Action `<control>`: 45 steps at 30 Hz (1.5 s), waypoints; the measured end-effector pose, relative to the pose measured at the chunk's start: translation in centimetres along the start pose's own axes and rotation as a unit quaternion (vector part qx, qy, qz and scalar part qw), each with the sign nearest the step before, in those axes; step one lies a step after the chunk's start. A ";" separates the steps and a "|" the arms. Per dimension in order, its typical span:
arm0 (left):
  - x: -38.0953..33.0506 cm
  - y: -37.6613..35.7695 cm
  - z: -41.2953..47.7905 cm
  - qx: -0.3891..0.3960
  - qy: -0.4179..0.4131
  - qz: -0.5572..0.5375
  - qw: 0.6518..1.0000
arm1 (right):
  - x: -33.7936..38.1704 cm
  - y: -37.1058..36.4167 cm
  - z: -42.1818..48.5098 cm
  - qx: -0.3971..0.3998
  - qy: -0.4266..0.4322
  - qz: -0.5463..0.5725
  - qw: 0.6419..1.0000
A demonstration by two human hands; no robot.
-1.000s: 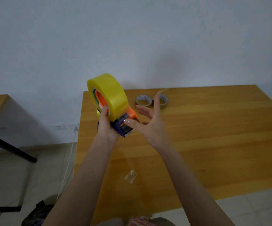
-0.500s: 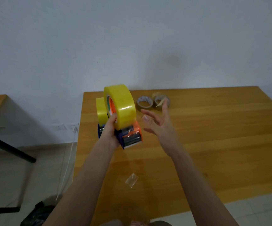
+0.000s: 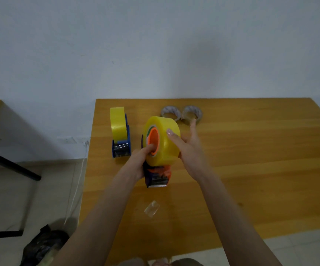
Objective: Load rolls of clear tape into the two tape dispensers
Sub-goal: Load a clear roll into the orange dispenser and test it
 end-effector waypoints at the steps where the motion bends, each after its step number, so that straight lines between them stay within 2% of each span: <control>1: 0.1 -0.1 0.5 -0.007 -0.009 0.011 1.000 | -0.4 -0.1 0.3 0.001 -0.006 -0.007 1.000; 4: 0.1 0.0 1.6 -0.030 -0.032 0.035 0.998 | -1.1 -0.7 1.1 0.009 -0.009 -0.027 1.000; 10: -0.6 1.2 3.2 -0.072 -0.054 0.058 0.994 | -2.2 -1.0 3.3 -0.011 -0.040 0.008 0.999; 17: -1.1 2.9 4.7 -0.077 -0.087 0.073 0.991 | -3.1 -2.5 5.9 0.002 -0.065 0.018 0.998; 20: -0.9 3.8 5.3 -0.134 -0.097 0.076 0.983 | -4.2 -2.7 6.9 0.007 -0.113 0.077 0.991; 23: -1.1 3.7 5.6 -0.200 -0.134 0.165 0.956 | -5.4 -2.7 7.8 0.014 -0.154 0.109 0.982; 27: -0.5 2.2 5.8 -0.256 -0.153 0.196 0.934 | -6.2 -1.7 7.8 0.014 -0.175 0.039 0.984; 32: -0.1 0.2 6.0 -0.284 -0.166 0.211 0.920 | -7.2 1.6 9.2 -0.019 -0.138 -0.005 0.990; 36: 0.0 -1.2 6.1 -0.269 -0.192 0.231 0.915 | -6.3 2.0 9.2 -0.036 -0.111 -0.107 0.987; 39: 0.5 -2.3 5.7 -0.253 -0.202 0.257 0.910 | -5.8 2.3 9.4 -0.057 -0.055 -0.200 0.977; 45: 0.8 -3.5 5.1 -0.218 -0.241 0.307 0.895 | -7.6 3.1 10.8 -0.088 -0.052 -0.263 0.959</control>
Point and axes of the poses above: each hand's wrist, its own z-axis towards the middle knuckle, its own y-axis out of the back of the hand, x = y × z, the point moved 5 cm from there along z, towards the middle knuckle, and after that the axes turned 11 degrees about -x, right-handed, at the moved point
